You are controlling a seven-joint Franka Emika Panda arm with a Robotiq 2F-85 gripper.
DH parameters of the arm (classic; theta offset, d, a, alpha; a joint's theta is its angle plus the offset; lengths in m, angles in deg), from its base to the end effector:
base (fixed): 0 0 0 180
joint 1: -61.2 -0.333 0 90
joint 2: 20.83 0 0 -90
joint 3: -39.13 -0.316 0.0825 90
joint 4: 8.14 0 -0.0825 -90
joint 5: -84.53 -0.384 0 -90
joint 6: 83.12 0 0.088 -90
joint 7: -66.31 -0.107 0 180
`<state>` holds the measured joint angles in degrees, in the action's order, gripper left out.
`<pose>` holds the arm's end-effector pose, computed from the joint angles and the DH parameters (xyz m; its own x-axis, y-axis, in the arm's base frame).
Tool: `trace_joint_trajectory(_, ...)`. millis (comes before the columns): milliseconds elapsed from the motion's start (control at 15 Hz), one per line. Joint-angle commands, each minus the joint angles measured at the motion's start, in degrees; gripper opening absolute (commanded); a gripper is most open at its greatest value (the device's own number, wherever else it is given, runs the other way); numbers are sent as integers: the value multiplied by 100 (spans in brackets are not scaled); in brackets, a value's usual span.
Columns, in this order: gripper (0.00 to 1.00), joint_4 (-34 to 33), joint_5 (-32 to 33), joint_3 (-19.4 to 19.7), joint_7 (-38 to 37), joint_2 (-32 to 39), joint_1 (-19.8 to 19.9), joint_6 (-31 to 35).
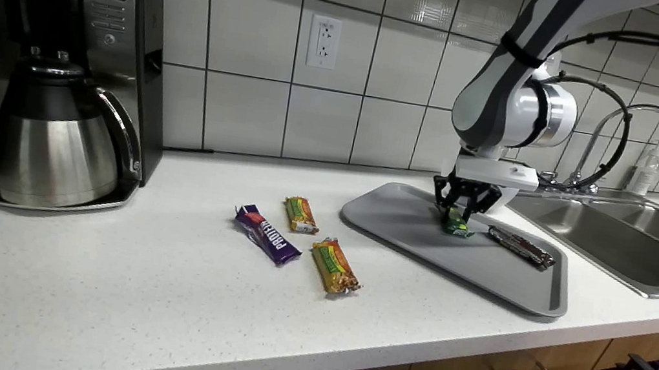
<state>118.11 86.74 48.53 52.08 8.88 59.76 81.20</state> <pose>0.5583 -0.0780 0.1601 0.9364 -0.3089 0.1666 -0.3220 -0.9450 0.0576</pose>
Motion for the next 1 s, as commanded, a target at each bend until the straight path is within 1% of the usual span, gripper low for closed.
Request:
trace_joint_trajectory(0, 17, 113, -79, -68, 165, -209, 18, 56)
trace_joint_trajectory(467, 17, 369, -28, -80, 79, -548, -186, 69)
trace_joint_trajectory(933, 17, 863, 35, -96, 13, -1044, -461, 46)
